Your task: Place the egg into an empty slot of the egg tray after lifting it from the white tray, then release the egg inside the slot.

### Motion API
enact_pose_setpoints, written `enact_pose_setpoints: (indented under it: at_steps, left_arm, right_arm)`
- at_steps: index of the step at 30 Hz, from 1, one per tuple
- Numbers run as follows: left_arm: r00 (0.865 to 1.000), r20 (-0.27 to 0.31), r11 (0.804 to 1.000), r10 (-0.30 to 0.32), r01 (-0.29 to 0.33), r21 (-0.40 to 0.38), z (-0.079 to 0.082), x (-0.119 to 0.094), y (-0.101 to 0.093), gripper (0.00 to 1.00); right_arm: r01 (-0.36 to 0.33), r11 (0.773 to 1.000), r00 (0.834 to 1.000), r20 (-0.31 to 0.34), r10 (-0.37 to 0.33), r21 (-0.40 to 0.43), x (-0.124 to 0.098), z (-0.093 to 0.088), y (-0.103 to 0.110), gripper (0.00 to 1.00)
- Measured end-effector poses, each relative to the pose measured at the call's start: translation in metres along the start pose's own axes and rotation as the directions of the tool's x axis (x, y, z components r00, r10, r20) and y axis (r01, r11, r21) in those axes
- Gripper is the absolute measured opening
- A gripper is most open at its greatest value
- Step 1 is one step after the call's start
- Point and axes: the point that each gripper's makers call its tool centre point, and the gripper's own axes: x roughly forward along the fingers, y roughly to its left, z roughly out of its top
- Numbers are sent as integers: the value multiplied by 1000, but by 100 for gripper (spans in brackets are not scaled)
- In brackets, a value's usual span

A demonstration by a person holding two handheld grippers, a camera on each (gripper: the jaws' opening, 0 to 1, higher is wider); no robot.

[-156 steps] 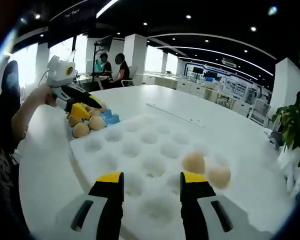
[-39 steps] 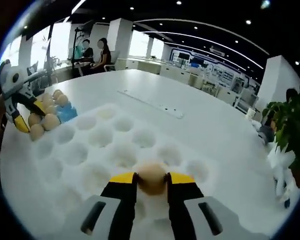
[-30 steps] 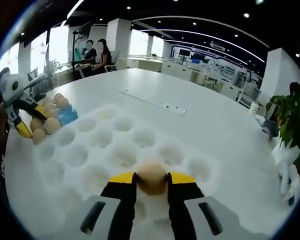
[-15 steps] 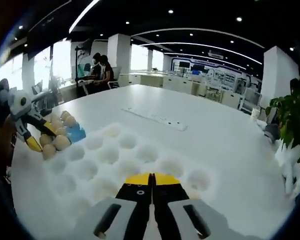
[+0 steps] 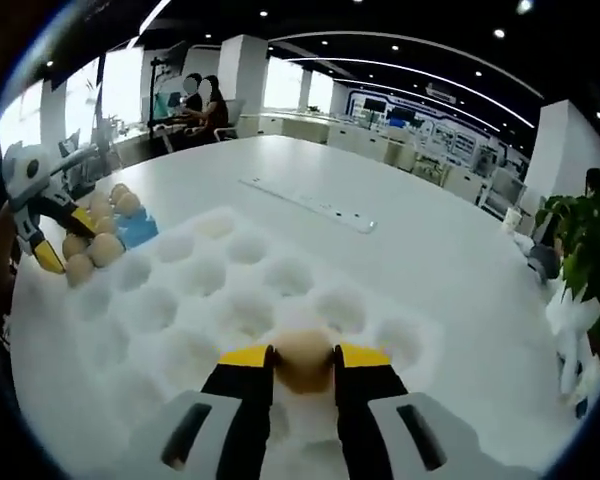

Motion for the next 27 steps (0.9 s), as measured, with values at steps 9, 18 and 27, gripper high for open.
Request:
enact_pose_setpoints:
  at_steps: [9,18,27]
  left_arm:
    - [1000,1,1000,6,-6,-3,0,-2,0,38]
    - [1000,1,1000,4,-4,-1,1,-1,-2,39]
    - [1000,1,1000,11,-11,0,1,-3,0,39]
  right_arm:
    - [2,1000,999,37,-3,21,-5,2,1,24]
    - [48,996,994,101,-40,-79,-22,24,-19,0]
    - [-10,1000,1000,22,11,-21,-2,-2,2,27]
